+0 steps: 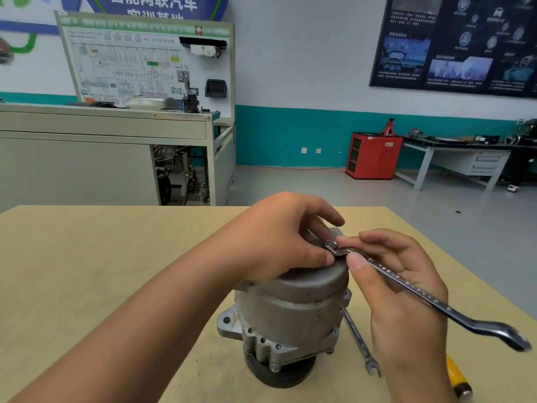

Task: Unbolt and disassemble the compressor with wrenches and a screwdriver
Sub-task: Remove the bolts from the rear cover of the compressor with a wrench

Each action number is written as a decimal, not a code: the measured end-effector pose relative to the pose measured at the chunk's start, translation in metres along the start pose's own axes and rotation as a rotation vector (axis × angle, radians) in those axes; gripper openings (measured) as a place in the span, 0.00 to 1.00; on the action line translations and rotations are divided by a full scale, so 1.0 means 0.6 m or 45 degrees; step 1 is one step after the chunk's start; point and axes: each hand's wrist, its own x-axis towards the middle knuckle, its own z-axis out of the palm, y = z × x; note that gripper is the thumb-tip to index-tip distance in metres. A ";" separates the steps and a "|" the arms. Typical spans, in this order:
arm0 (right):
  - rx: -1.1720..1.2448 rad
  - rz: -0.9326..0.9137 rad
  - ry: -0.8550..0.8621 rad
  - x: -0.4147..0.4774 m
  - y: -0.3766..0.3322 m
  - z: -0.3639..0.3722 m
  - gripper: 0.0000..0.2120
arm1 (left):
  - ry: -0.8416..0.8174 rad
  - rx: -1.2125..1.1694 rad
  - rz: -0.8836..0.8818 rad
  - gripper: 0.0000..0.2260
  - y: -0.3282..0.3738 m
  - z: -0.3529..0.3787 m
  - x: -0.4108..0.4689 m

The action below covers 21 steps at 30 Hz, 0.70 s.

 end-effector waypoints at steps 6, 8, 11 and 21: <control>0.031 0.001 -0.010 0.016 -0.003 -0.009 0.07 | 0.027 -0.032 0.023 0.12 -0.003 0.007 0.007; 0.105 0.048 0.056 0.018 -0.004 -0.007 0.04 | 0.034 -0.061 0.034 0.12 -0.004 0.007 0.007; 0.362 0.171 0.220 0.023 -0.004 -0.005 0.03 | 0.070 -0.099 0.049 0.12 -0.005 0.007 0.010; 0.322 0.210 0.207 0.011 0.007 -0.009 0.06 | 0.410 -0.542 0.081 0.09 -0.040 -0.028 -0.023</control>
